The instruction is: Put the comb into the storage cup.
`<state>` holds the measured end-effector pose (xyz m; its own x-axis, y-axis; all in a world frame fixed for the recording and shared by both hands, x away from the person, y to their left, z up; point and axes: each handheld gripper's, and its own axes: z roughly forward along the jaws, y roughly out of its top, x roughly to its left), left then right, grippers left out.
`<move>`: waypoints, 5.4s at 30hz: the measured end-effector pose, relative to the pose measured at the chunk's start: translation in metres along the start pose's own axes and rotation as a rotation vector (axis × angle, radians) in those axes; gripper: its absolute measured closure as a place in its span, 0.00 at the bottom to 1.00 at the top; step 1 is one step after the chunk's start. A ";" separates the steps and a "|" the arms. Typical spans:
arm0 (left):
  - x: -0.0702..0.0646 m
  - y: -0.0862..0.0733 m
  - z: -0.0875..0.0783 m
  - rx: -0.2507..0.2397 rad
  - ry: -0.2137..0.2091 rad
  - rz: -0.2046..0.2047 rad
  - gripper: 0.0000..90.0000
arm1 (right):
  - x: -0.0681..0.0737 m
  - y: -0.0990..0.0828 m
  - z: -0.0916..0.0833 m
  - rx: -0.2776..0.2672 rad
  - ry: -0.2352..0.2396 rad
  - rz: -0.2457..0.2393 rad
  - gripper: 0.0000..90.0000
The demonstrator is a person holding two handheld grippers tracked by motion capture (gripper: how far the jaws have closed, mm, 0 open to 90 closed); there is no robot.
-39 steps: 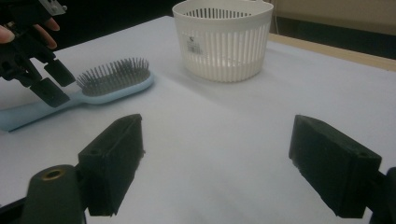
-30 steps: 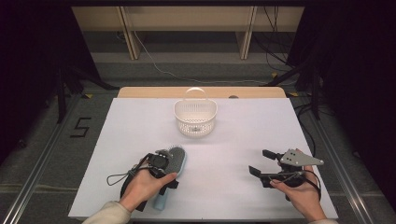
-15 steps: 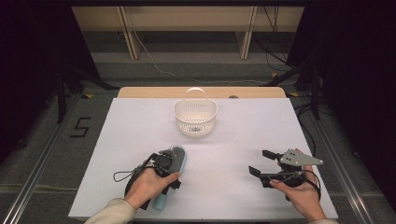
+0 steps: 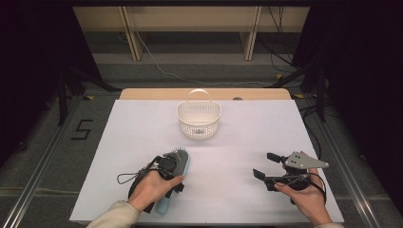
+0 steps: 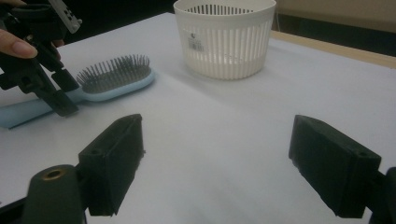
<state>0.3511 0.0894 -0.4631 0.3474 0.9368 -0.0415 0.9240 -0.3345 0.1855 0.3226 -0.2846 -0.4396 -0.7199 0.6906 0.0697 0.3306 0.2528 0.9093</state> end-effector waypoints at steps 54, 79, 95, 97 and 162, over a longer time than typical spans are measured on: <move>-0.001 0.003 -0.003 0.022 0.007 0.006 0.71 | 0.000 0.000 0.000 0.001 0.001 0.000 0.23; -0.001 0.003 -0.003 0.028 0.010 -0.002 0.77 | 0.000 0.000 0.000 0.005 0.006 -0.002 0.24; 0.001 0.001 -0.006 -0.030 -0.013 0.071 0.77 | -0.001 0.000 -0.001 0.002 0.001 0.000 0.24; 0.001 0.000 -0.008 -0.047 -0.011 0.086 0.77 | -0.001 0.000 -0.001 0.001 0.001 0.002 0.24; 0.009 -0.003 -0.035 -0.460 -0.172 0.113 0.78 | -0.002 -0.001 -0.002 0.001 -0.004 0.005 0.25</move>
<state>0.3456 0.1023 -0.4298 0.4981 0.8541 -0.1500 0.7266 -0.3167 0.6097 0.3224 -0.2873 -0.4397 -0.7159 0.6944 0.0731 0.3351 0.2499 0.9085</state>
